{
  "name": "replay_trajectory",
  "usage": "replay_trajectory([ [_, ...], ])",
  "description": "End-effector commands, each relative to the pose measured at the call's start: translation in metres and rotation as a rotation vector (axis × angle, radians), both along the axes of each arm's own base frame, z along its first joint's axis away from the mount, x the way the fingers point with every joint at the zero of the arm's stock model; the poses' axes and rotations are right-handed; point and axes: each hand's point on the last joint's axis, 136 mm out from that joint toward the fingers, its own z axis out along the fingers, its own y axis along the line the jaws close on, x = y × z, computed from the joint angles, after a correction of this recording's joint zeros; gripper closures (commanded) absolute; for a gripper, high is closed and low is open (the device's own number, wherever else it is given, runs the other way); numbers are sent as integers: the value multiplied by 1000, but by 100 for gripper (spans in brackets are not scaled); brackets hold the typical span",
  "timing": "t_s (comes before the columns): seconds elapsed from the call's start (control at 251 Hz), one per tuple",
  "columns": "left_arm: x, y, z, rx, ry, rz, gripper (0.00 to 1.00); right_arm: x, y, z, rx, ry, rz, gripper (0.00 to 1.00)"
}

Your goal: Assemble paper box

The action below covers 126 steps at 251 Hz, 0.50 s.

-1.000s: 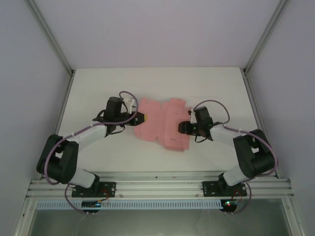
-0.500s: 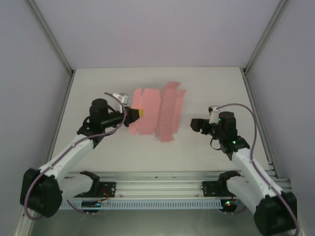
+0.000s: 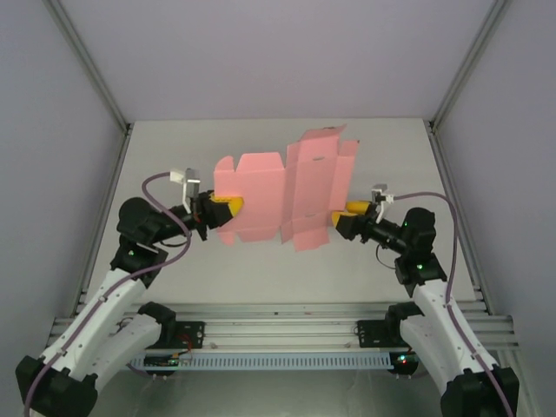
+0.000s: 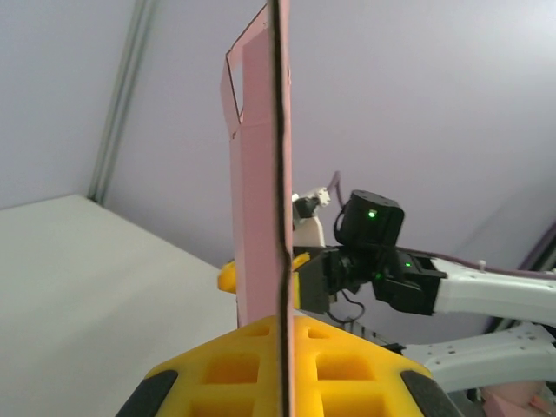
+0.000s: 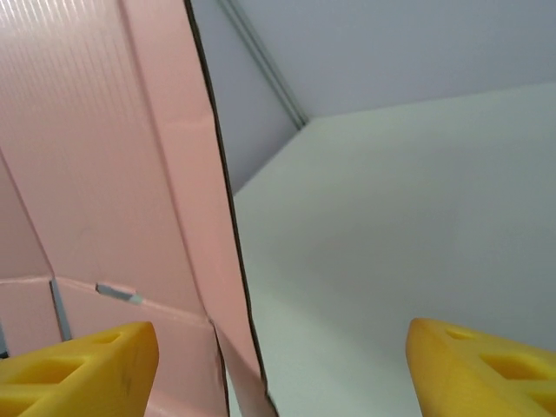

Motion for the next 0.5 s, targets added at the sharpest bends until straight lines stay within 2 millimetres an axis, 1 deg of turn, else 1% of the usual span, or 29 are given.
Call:
replay_trajectory([
  [0.0, -21, -1, 19, -34, -75, -67, 100, -10, 10, 31, 53, -108, 103, 26],
  [0.028, -22, -1, 19, -35, -79, -70, 100, -10, 11, 34, 58, -116, 113, 29],
  [0.048, -23, -1, 19, -34, -81, -73, 100, -9, 12, 36, 60, -116, 118, 32],
  [0.104, -22, -2, 18, -28, -85, -71, 100, -7, 14, 40, 68, -109, 131, 47],
  [0.136, -21, -2, 17, -23, -79, -64, 100, -6, 14, 42, 69, -112, 137, 58],
  [0.184, -18, -3, 16, -16, -70, -53, 100, -5, 15, 42, 72, -101, 142, 71],
  [0.235, -15, -2, 13, -7, -63, -37, 100, -3, 14, 41, 73, -98, 132, 83],
  [0.299, -12, -1, 9, 4, -53, -13, 100, -2, 13, 39, 62, -89, 118, 93],
  [0.327, -10, 0, 8, 10, -49, 3, 100, 0, 12, 37, 53, -84, 103, 100],
  [0.439, 3, 5, -2, 43, -14, 92, 100, 7, 4, 29, -2, -69, 28, 100],
  [0.487, 15, 10, -11, 72, 26, 172, 93, 9, 1, 25, -35, -56, 3, 100],
  [0.499, 19, 12, -14, 83, 40, 195, 90, 9, 1, 23, -43, -50, -3, 100],
])
